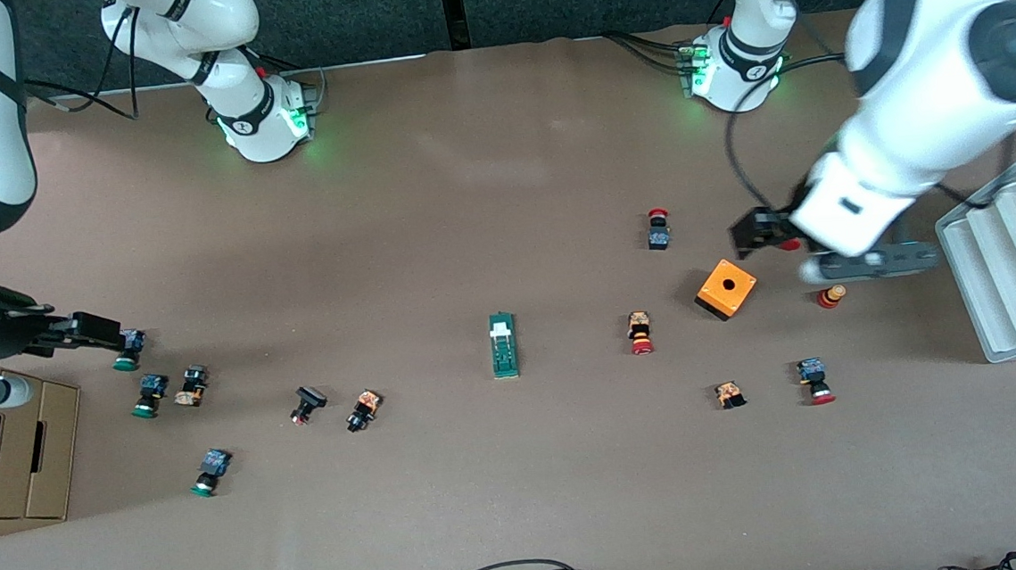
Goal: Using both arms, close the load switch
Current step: 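Move the left gripper over the green switch and grip its base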
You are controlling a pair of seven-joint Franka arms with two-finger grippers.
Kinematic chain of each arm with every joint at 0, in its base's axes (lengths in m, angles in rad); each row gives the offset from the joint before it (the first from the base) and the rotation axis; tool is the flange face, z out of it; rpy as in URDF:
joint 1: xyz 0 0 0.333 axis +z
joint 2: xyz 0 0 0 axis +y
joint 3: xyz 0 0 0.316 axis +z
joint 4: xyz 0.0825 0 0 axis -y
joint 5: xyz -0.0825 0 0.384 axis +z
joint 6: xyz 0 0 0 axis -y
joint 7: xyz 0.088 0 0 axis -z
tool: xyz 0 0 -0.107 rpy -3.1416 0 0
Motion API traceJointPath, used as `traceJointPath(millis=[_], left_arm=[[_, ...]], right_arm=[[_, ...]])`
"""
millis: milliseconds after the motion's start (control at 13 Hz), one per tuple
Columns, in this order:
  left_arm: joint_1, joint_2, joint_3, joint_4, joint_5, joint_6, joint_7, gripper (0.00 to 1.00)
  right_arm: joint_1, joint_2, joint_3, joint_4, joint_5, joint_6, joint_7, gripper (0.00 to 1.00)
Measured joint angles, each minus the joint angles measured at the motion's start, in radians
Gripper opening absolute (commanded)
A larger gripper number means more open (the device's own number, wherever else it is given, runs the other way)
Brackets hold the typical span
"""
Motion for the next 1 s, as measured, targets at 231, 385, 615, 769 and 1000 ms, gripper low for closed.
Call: traceJointPath(millis=[231,385,615,769,1000], left_arm=[[-0.076,0.044,-0.001,-0.001,0.000,0.062,-0.062,0.99],[-0.136,0.076,-0.001,-0.001,0.000,0.127,-0.148,0.99],[-0.240,0.127,-0.002,-0.002,0.043,0.205,-0.296,0.99],[-0.303,0.162,-0.003,-0.003,0.113,0.246,-0.397,0.99],[-0.391,0.219,-0.003,-0.005,0.215,0.322,-0.551,0.99]], right_arm=[[0.000,0.009,0.000,0.000,0.000,0.001,0.000,1.00],[0.000,0.009,0.000,0.000,0.003,0.001,-0.004,1.00],[0.000,0.010,0.000,0.000,0.007,0.002,-0.016,1.00],[0.000,0.020,0.000,0.000,0.007,0.024,-0.059,1.00],[-0.002,0.050,-0.003,0.000,0.047,0.073,-0.101,1.00]])
